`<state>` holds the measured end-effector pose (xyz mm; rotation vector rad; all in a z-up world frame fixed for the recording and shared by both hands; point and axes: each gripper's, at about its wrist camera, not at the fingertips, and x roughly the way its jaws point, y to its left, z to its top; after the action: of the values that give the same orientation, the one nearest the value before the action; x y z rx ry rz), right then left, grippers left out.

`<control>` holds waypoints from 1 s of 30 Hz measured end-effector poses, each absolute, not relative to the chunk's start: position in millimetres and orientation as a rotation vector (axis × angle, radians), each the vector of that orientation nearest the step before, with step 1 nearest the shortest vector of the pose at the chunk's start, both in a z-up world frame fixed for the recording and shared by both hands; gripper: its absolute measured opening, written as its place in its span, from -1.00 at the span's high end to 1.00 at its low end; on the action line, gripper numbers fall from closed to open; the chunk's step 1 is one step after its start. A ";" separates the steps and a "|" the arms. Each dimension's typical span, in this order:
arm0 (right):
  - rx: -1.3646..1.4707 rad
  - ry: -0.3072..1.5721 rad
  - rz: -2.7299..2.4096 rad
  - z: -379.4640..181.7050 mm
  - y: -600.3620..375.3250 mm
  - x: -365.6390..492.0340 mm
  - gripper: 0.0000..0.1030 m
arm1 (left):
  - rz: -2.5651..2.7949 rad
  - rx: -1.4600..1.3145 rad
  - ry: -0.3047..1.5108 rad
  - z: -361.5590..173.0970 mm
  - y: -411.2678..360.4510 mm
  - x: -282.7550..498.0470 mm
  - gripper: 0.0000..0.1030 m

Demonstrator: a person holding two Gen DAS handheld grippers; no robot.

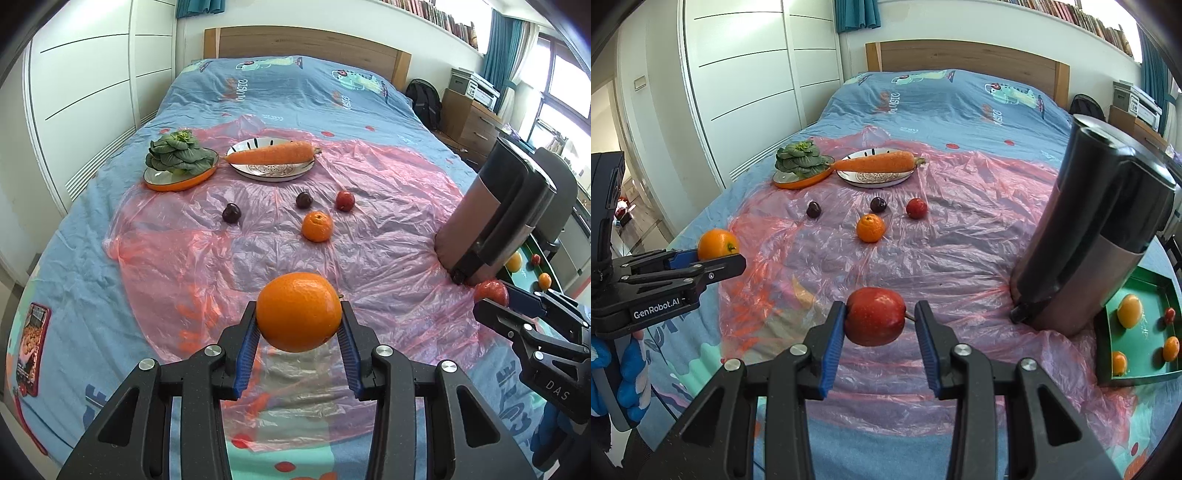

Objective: Organize fruits
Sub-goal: 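Carry the orange and red plum over the green tray with both tools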

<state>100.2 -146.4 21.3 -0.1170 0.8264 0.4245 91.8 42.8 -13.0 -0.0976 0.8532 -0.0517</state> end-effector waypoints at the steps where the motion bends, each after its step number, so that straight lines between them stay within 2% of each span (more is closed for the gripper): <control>1: -0.116 0.827 0.419 21.7 -150.4 96.7 0.78 | -0.058 -0.092 0.853 -12.6 39.5 87.8 0.31; 30: 0.018 0.777 0.202 29.7 -297.4 15.6 0.78 | -0.261 0.085 0.855 11.9 -91.9 19.3 0.31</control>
<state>15.6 -297.4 29.7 0.0185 0.7771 0.2021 19.3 -91.9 11.9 0.0846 0.8551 -0.2610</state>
